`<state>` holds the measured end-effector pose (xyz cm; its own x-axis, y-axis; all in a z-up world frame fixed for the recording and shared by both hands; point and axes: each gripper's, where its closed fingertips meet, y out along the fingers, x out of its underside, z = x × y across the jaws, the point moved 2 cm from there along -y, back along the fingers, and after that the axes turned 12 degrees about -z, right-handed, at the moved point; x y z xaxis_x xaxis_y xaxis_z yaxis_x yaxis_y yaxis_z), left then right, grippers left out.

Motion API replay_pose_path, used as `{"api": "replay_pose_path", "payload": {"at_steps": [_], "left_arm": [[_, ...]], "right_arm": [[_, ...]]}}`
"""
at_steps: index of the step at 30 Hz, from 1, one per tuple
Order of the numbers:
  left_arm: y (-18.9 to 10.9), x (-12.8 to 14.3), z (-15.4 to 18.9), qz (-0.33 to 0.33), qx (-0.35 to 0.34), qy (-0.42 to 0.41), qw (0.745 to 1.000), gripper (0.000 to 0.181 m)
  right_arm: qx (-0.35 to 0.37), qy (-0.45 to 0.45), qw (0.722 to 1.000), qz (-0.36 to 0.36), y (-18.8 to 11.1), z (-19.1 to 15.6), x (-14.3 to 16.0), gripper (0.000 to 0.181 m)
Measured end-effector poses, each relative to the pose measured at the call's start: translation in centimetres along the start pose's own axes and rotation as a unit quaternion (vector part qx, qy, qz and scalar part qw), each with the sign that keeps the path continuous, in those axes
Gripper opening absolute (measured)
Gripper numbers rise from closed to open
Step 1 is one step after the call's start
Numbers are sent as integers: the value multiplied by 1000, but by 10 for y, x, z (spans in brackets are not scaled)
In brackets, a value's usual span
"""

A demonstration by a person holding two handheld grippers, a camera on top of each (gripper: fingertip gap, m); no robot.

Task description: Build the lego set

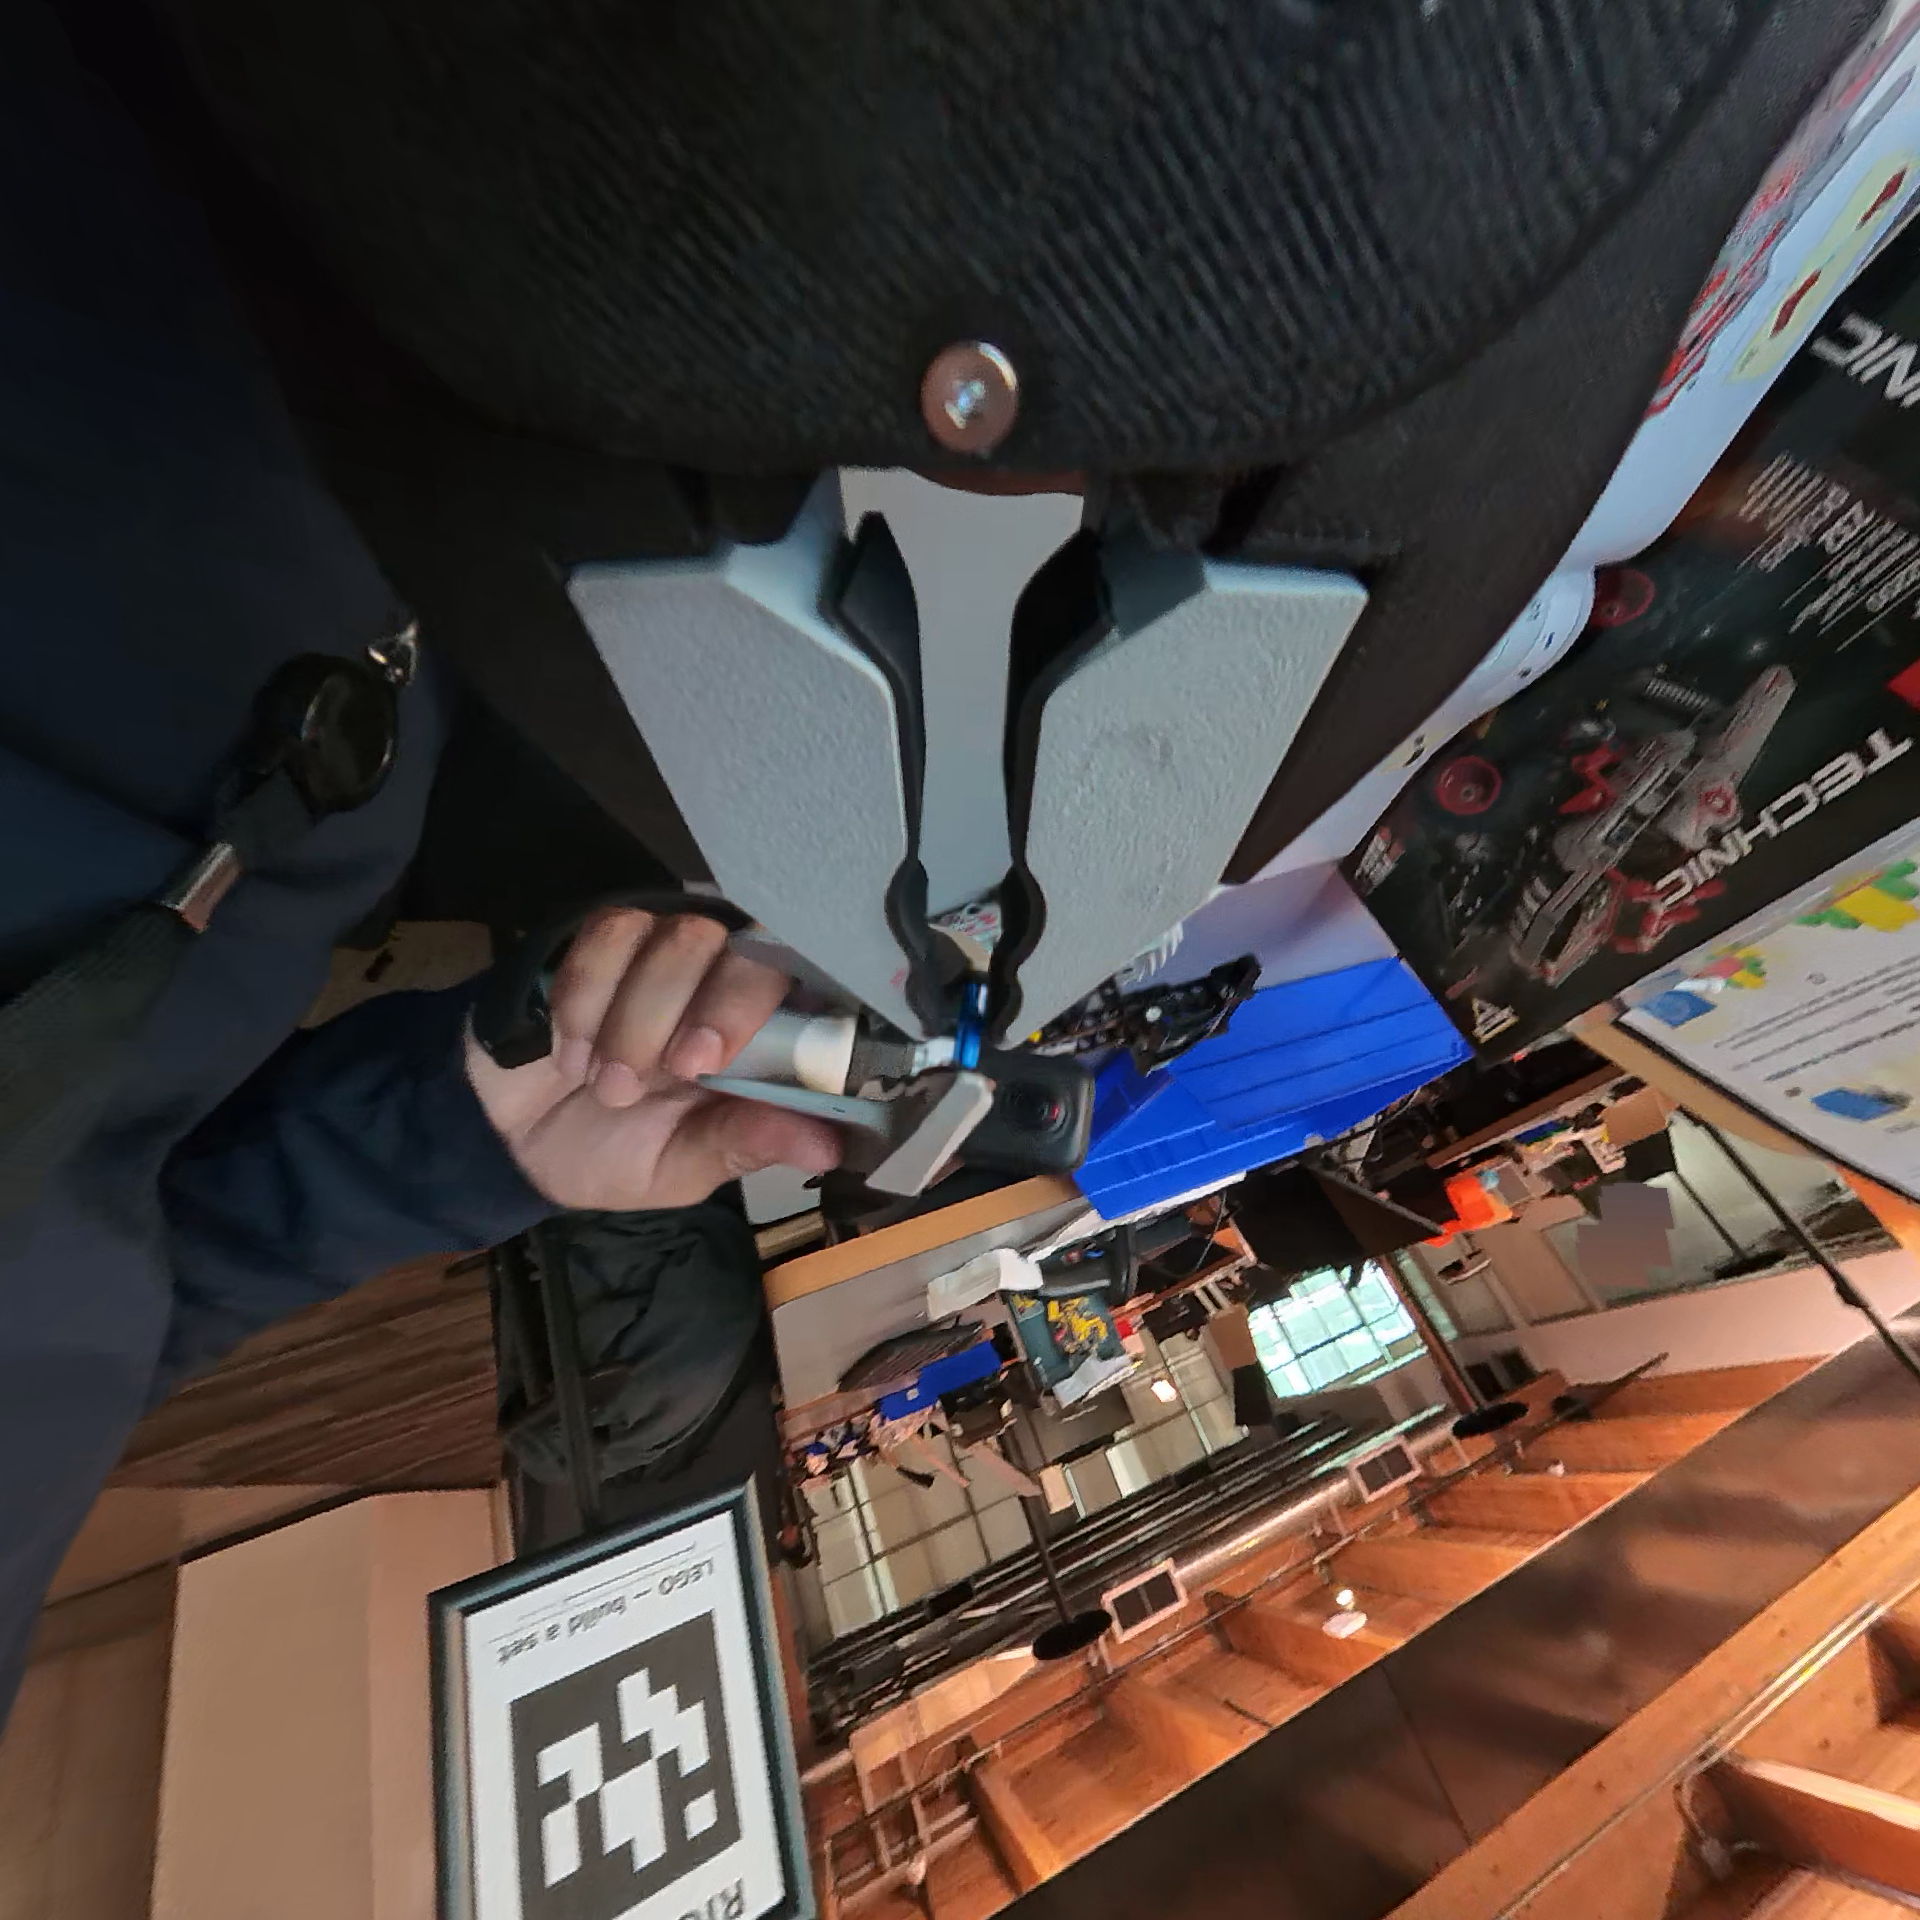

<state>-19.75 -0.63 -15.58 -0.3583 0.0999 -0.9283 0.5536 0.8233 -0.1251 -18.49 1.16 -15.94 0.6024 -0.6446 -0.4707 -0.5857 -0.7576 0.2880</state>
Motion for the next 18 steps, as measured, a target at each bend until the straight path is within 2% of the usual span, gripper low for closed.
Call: {"api": "replay_pose_path", "payload": {"at_steps": [1,3,5,13,16,18], "left_arm": [[-2,2,-2,-5,-8,-4,1000,8],[-4,6,-6,-23,-25,-3,999,9],[-4,13,-12,-58,-51,7,997,2],[-5,24,-18,-111,-82,25,990,2],[-11,14,-17,-52,-76,5,996,2],[-20,4,-17,16,-44,-41,998,2]], "right_arm": [[32,-4,999,3,0,5,-2,13],[82,-10,997,8,1,13,-7,12],[125,-21,992,2,3,18,-9,12],[241,-68,968,-14,7,26,-12,13],[235,-112,965,-20,13,15,-12,13],[171,-115,978,-16,20,3,-11,16]]}}
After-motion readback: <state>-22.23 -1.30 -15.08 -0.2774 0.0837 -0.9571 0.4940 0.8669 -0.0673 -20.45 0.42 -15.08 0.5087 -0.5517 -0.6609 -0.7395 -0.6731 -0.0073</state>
